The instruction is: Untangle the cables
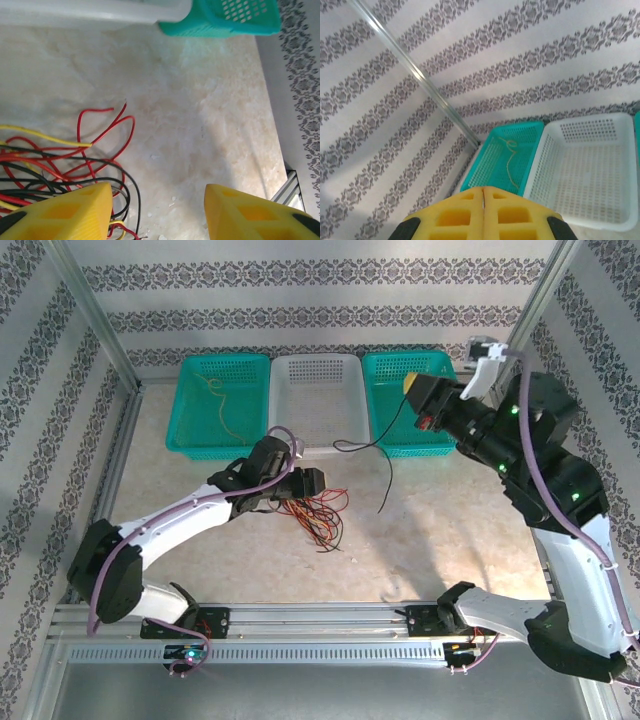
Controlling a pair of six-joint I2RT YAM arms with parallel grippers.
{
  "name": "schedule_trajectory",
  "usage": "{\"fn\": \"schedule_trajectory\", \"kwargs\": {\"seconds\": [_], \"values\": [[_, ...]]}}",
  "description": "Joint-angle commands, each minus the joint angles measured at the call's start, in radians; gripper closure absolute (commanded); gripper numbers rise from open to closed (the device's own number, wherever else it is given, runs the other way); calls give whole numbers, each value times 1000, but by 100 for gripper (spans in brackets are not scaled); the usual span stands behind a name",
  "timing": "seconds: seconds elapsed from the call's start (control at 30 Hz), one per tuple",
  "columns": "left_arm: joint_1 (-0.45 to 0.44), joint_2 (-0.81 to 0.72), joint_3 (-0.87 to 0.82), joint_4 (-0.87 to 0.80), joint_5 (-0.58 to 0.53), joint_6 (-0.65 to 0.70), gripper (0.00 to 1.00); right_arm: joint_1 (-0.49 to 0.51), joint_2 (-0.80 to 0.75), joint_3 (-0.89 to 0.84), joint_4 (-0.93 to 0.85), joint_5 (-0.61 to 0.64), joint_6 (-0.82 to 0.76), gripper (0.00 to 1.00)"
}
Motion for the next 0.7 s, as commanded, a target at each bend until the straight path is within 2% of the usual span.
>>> {"fn": "schedule_trajectory", "kwargs": {"seconds": [0.0,0.13,0.33,0.53,0.67], "values": [[-16,25,-47,67,30,-68,51,-18,46,96,-21,7,-24,100],[-16,-17,-45,42,-8,-56,49,-100,112,211,-77,31,-43,100],[-15,-55,-3,-61,-55,13,49,-290,217,303,-75,-17,-17,100],[-16,-85,11,-126,-76,45,49,-470,391,457,-81,-83,13,100],[-15,-102,40,-176,-114,88,47,-530,527,590,-96,-82,13,100]]}}
